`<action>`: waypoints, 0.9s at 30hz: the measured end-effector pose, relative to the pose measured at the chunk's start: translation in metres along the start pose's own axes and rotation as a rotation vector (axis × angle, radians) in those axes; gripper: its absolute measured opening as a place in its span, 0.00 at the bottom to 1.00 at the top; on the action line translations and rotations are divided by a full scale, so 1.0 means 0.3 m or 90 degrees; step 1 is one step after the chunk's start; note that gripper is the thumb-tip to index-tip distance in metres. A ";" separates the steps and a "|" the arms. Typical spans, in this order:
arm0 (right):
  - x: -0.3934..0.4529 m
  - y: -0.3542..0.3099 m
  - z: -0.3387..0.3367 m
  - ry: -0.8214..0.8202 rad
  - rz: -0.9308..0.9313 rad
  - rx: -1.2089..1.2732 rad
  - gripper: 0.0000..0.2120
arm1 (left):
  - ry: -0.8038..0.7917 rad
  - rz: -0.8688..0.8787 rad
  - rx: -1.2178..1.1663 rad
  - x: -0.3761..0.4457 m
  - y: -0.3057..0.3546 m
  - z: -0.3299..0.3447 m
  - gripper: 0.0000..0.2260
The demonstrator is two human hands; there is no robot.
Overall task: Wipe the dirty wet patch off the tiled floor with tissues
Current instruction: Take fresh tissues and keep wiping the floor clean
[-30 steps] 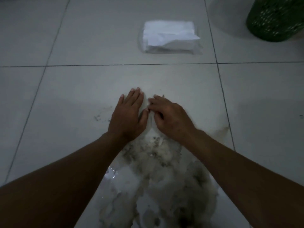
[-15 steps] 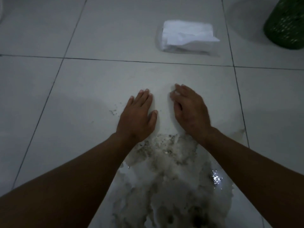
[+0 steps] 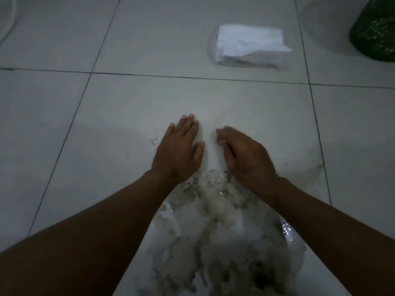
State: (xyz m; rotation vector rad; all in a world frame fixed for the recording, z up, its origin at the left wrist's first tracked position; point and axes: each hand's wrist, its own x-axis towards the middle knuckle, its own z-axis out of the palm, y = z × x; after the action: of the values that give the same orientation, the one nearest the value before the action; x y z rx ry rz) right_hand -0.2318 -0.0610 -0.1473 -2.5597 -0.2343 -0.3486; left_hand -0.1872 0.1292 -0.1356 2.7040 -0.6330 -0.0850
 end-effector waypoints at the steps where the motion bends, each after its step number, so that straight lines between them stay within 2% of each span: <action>1: 0.010 0.008 0.007 0.024 0.059 -0.011 0.15 | 0.007 -0.004 -0.002 -0.012 -0.009 -0.005 0.31; 3: 0.035 -0.006 0.037 0.051 0.193 0.000 0.15 | 0.022 -0.017 -0.002 -0.045 -0.032 -0.013 0.30; 4: 0.041 -0.032 0.055 0.054 0.214 0.007 0.16 | 0.027 -0.028 -0.002 -0.062 -0.043 -0.016 0.30; 5: 0.040 -0.066 0.073 0.051 0.196 0.008 0.15 | 0.028 -0.038 0.000 -0.078 -0.054 -0.020 0.29; 9: 0.002 -0.157 0.110 -0.020 -0.029 0.031 0.16 | 0.043 -0.096 0.015 -0.140 -0.110 -0.046 0.30; 11: 0.033 -0.131 0.111 -0.014 -0.008 0.051 0.18 | 0.048 -0.139 0.004 -0.155 -0.134 -0.057 0.30; 14: 0.094 -0.107 0.149 0.018 0.114 0.039 0.15 | 0.056 -0.199 -0.001 -0.197 -0.173 -0.070 0.30; 16: 0.141 -0.136 0.195 0.025 0.143 0.048 0.14 | 0.056 -0.214 0.005 -0.221 -0.185 -0.070 0.30; 18: 0.170 -0.200 0.234 0.004 0.094 0.062 0.14 | 0.055 -0.216 0.011 -0.237 -0.188 -0.068 0.30; 21: 0.145 -0.298 0.244 -0.096 -0.106 0.070 0.17 | 0.062 -0.209 0.015 -0.242 -0.196 -0.067 0.29; 23: 0.117 -0.307 0.224 -0.138 -0.178 0.081 0.19 | 0.065 -0.207 0.010 -0.245 -0.200 -0.071 0.29; 25: 0.107 -0.281 0.214 -0.087 -0.152 0.063 0.19 | 0.066 -0.205 -0.001 -0.250 -0.209 -0.076 0.29; 27: 0.127 -0.244 0.219 -0.019 -0.040 0.041 0.17 | 0.069 -0.200 -0.015 -0.250 -0.213 -0.080 0.28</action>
State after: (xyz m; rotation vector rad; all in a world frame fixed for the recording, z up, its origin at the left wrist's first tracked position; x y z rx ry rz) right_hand -0.1997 0.0392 -0.1541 -2.4999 -0.3318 -0.3206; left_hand -0.2244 0.2235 -0.1379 2.7396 -0.1717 -0.0244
